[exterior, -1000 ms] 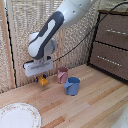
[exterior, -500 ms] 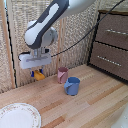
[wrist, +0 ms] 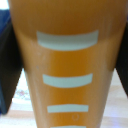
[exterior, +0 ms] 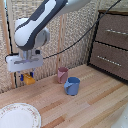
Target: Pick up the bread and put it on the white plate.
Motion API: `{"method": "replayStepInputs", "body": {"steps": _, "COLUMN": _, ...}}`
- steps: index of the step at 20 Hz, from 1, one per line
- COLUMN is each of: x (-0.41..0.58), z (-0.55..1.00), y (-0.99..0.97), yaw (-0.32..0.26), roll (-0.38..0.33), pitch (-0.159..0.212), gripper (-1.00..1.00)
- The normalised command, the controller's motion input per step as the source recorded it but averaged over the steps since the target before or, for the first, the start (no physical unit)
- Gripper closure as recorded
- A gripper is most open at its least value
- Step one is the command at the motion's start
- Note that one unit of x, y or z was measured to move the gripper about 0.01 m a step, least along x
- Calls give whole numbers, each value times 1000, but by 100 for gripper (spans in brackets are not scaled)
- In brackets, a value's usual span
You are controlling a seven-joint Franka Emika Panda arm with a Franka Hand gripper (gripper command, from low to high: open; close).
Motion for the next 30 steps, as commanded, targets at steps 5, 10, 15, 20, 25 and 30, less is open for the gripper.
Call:
{"method": "replayStepInputs", "body": {"steps": 5, "x": -355, "z": -127, "y": 754, "yaw": 0, "roll": -190, "pitch": 7, "gripper": 100}}
{"method": "replayStepInputs", "body": {"steps": 10, "x": -272, "z": -421, "y": 556, "yaw": 0, "roll": -329, "pitch": -21, "gripper": 100}}
{"method": "replayStepInputs", "body": {"steps": 15, "x": -162, "z": -497, "y": 603, "yaw": 0, "roll": -297, "pitch": -48, "gripper": 100}}
{"method": "replayStepInputs", "body": {"steps": 20, "x": -3, "z": -479, "y": 669, "yaw": 0, "roll": -148, "pitch": -155, "gripper": 100}}
{"method": "replayStepInputs", "body": {"steps": 25, "x": 62, "z": -114, "y": 316, "yaw": 0, "roll": -93, "pitch": -282, "gripper": -100}}
{"method": "replayStepInputs", "body": {"steps": 30, "x": 182, "z": 473, "y": -147, "yaw": 20, "roll": -10, "pitch": -126, "gripper": -100}}
